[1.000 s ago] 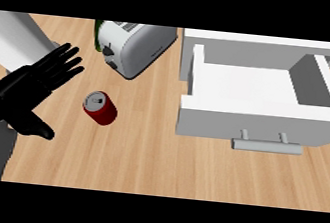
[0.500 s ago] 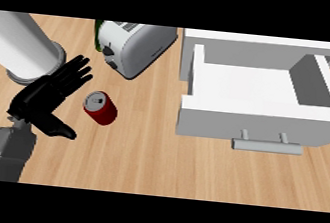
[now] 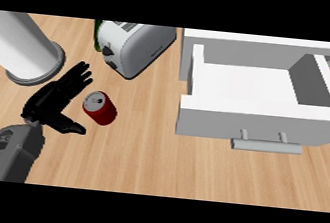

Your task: Pick up the can, place it into the drawer and close the drawer

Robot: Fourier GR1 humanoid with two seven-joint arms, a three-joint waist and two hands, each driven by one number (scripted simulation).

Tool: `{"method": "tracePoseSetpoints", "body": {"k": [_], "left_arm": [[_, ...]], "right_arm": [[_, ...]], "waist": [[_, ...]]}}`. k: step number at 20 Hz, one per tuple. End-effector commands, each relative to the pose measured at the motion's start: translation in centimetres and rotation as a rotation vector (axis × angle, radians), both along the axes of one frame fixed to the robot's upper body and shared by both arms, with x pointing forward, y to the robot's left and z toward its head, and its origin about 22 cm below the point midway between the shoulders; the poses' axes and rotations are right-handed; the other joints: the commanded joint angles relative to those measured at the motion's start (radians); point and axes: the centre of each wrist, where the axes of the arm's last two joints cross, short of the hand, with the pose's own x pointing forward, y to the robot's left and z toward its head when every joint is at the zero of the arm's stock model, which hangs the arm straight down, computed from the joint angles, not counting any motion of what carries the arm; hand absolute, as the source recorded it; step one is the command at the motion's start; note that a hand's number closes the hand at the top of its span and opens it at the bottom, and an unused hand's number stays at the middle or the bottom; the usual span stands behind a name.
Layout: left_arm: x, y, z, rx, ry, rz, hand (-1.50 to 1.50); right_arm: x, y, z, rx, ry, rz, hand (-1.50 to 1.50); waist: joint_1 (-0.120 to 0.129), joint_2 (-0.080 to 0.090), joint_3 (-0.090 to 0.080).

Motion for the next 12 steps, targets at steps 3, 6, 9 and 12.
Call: {"method": "tracePoseSetpoints", "body": {"k": [3,6,9,12], "left_arm": [[-0.8,1.7,-4.7,0.004,0.031,0.038,-1.50],[0.1,2.8,-4.0,0.027,0.035,0.053,-1.50],[0.4,2.4,-4.8,0.019,0.046,0.041,-1.50],[-1.3,0.4,-7.5,0.023,0.053,0.013,-1.50]], "right_arm": [[-0.1,-0.6,-0.1,-0.014,-0.016,0.002,-1.50],[1.0,0.1,0.4,-0.010,-0.026,0.006,-1.50],[-1.2,-1.1,1.5,0.005,0.002,0.011,-1.50],[-1.3,-0.5,2.0,-0.018,-0.003,0.013,-1.50]], "waist": [[-0.011,0.004,-0.001],[-0.003,0.002,-0.001],[-0.008,0.002,-0.001],[-0.005,0.001,-0.001]]}}
